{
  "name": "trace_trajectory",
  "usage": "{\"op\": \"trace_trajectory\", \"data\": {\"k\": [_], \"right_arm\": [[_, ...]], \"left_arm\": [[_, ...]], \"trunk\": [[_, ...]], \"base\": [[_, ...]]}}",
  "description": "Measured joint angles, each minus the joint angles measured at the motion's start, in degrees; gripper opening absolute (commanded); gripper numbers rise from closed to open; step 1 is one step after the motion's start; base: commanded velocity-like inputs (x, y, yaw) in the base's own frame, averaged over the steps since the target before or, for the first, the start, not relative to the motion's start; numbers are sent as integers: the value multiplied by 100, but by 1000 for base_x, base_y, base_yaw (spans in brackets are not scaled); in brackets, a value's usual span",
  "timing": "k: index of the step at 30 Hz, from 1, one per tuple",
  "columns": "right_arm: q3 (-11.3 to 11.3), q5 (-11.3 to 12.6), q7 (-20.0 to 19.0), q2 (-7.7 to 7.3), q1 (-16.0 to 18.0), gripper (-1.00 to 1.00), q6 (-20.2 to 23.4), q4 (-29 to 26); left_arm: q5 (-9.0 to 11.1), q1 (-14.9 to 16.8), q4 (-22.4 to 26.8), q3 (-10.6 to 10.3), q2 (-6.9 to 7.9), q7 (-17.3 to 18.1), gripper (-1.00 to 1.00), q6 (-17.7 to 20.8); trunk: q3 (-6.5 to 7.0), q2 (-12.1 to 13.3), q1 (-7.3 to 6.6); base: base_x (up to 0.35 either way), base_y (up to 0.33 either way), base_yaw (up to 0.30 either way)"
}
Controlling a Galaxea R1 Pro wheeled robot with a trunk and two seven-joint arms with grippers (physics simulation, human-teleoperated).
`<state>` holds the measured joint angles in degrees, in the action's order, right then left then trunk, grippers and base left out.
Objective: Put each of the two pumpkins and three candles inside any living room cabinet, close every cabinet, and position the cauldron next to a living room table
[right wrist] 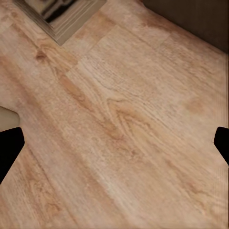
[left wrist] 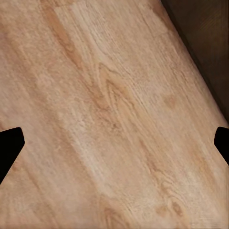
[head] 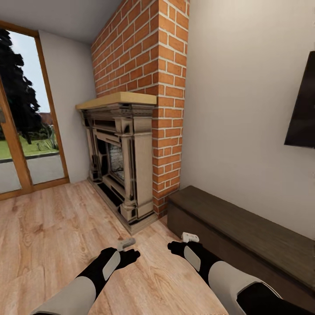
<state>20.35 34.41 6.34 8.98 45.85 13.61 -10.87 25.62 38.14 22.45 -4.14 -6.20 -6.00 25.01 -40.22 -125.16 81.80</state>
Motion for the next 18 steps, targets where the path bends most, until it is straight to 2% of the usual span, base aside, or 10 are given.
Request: {"op": "trace_trajectory", "data": {"k": [13,18], "right_arm": [[5,-24,8,1,0,100,0,-23],[1,-7,4,-2,-1,100,2,-23]], "left_arm": [[6,-1,1,1,0,-1,100,1],[9,1,-2,3,-1,-1,100,-1]], "trunk": [[0,0,0],[0,0,0]], "base": [[0,1,-9],[0,99,-203]]}}
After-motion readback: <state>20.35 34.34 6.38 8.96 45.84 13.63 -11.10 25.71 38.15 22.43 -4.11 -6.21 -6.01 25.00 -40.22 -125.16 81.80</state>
